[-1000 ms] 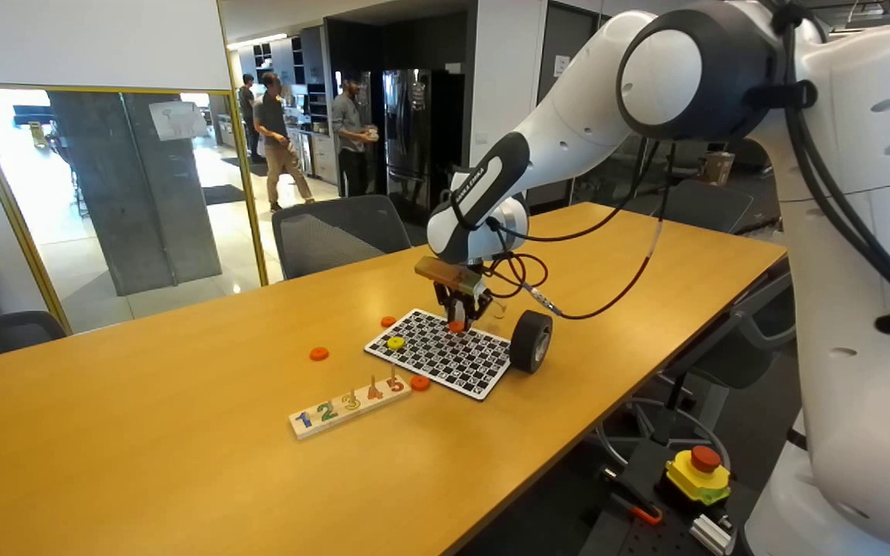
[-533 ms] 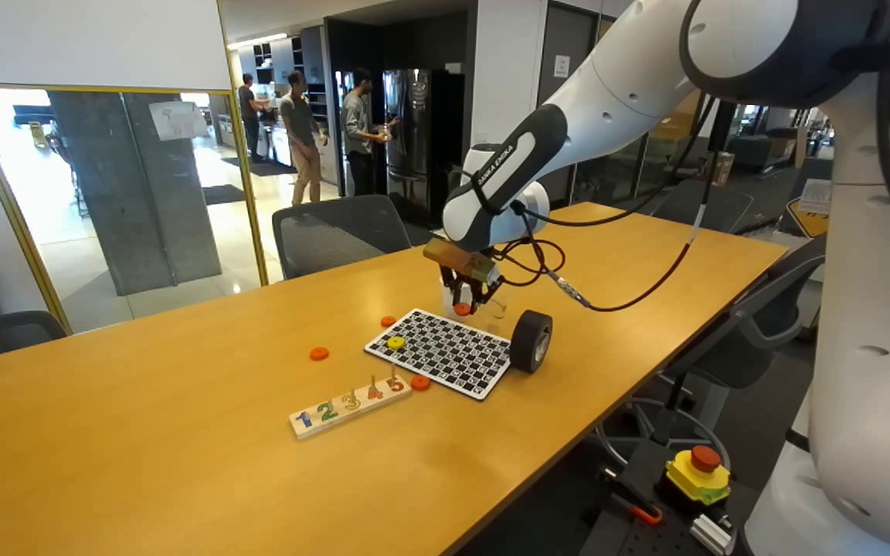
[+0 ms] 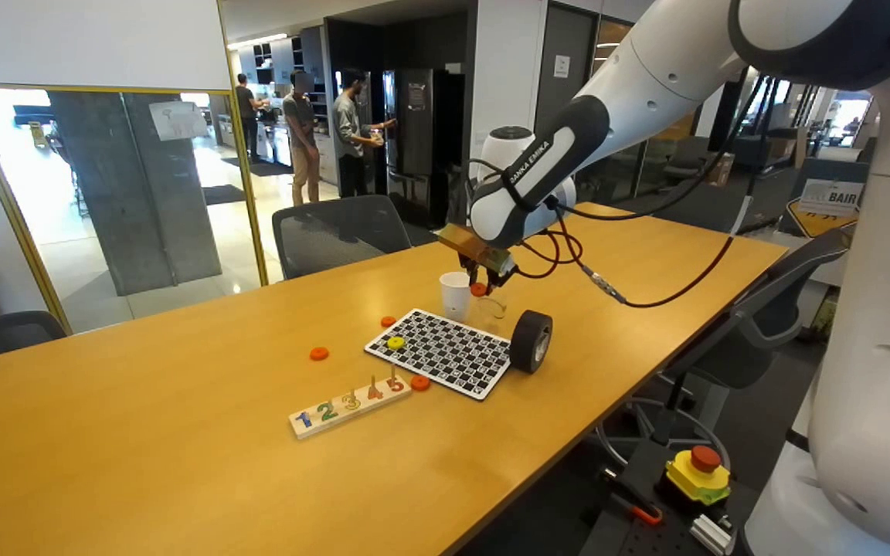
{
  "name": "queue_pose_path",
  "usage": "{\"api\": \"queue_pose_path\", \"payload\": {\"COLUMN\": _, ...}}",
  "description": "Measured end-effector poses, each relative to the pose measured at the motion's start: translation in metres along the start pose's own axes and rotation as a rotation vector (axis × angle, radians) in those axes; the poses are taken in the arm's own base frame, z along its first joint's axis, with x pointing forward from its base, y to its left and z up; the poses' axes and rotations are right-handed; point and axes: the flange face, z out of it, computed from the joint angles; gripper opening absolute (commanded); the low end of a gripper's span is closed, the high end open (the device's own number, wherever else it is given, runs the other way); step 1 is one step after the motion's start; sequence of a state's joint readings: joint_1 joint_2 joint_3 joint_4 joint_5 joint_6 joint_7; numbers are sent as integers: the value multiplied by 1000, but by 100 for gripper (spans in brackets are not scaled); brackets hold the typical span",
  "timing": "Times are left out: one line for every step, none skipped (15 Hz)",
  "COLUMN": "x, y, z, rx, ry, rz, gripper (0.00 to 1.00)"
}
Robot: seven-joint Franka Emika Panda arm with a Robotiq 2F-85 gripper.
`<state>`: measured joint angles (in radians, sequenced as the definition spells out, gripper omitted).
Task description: Put the yellow circles into the white cup and the orange circles into the transparent cup.
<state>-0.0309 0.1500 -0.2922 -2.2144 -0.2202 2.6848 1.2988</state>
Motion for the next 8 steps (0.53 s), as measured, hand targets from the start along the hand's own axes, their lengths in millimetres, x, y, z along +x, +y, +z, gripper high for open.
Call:
{"api": "queue_pose_path", "payload": {"x": 5, "y": 1, "z": -1, "rx": 7, "ry": 19, "rz": 13, "gripper": 20}}
{"api": "queue_pose_path", "payload": {"x": 10, "y": 3, "z": -1, "rx": 11, "ry": 34, "rz": 27, "gripper": 20}}
{"api": "queue_pose_path", "payload": {"x": 14, "y": 4, "z": -1, "rx": 15, "ry": 47, "rz": 38, "gripper": 20}}
{"api": "queue_pose_path", "payload": {"x": 18, "y": 6, "z": -1, "rx": 18, "ry": 59, "rz": 49, "gripper": 20}}
{"api": "queue_pose_path", "payload": {"x": 21, "y": 7, "z": 0, "rx": 20, "ry": 67, "rz": 57, "gripper": 19}}
{"api": "queue_pose_path", "payload": {"x": 23, "y": 8, "z": 1, "rx": 22, "ry": 74, "rz": 66, "gripper": 20}}
{"api": "queue_pose_path", "payload": {"x": 25, "y": 10, "z": 3, "rx": 21, "ry": 77, "rz": 75, "gripper": 20}}
{"api": "queue_pose_path", "payload": {"x": 27, "y": 11, "z": 4, "rx": 21, "ry": 78, "rz": 81, "gripper": 20}}
